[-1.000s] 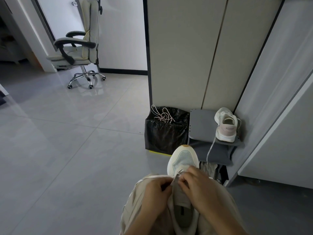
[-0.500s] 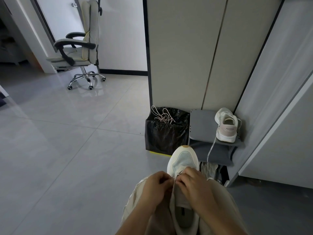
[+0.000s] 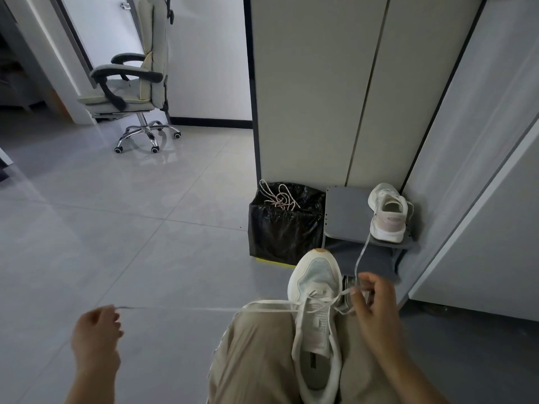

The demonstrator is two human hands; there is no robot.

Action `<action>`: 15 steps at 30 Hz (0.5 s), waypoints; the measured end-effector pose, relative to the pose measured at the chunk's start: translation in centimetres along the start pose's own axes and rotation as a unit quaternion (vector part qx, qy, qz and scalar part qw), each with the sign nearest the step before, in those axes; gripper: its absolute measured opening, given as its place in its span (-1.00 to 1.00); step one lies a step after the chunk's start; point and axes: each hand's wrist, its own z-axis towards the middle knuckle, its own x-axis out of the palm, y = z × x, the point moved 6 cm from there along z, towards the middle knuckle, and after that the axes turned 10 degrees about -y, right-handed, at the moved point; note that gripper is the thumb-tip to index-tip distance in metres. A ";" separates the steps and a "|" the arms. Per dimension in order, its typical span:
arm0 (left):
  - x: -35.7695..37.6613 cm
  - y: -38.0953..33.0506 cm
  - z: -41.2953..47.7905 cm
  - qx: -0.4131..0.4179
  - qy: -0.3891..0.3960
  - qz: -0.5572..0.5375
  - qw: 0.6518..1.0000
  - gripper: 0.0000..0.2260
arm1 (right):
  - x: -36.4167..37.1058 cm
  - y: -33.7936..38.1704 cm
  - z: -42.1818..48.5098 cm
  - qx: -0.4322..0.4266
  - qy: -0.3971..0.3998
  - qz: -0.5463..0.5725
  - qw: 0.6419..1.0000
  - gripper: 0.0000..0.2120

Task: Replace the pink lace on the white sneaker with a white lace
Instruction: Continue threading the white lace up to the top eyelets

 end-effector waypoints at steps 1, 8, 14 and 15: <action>0.6 -0.5 -0.8 0.063 -0.001 0.074 0.995 -0.83 | 0.2 0.3 -0.1 -0.002 0.001 -0.002 1.000 -0.76; 10.7 -6.8 -22.1 0.445 0.344 0.115 0.819 -0.78 | 0.4 0.2 -0.2 0.016 0.025 0.030 0.999 -0.83; 12.7 -6.6 -22.8 0.457 0.340 0.198 0.798 -0.85 | 0.2 -0.8 -0.3 0.071 0.053 0.044 0.995 -0.74; 12.9 -6.2 -22.3 0.453 0.353 0.191 0.796 -0.87 | 0.2 -0.9 -0.3 0.075 0.061 0.032 0.995 -0.77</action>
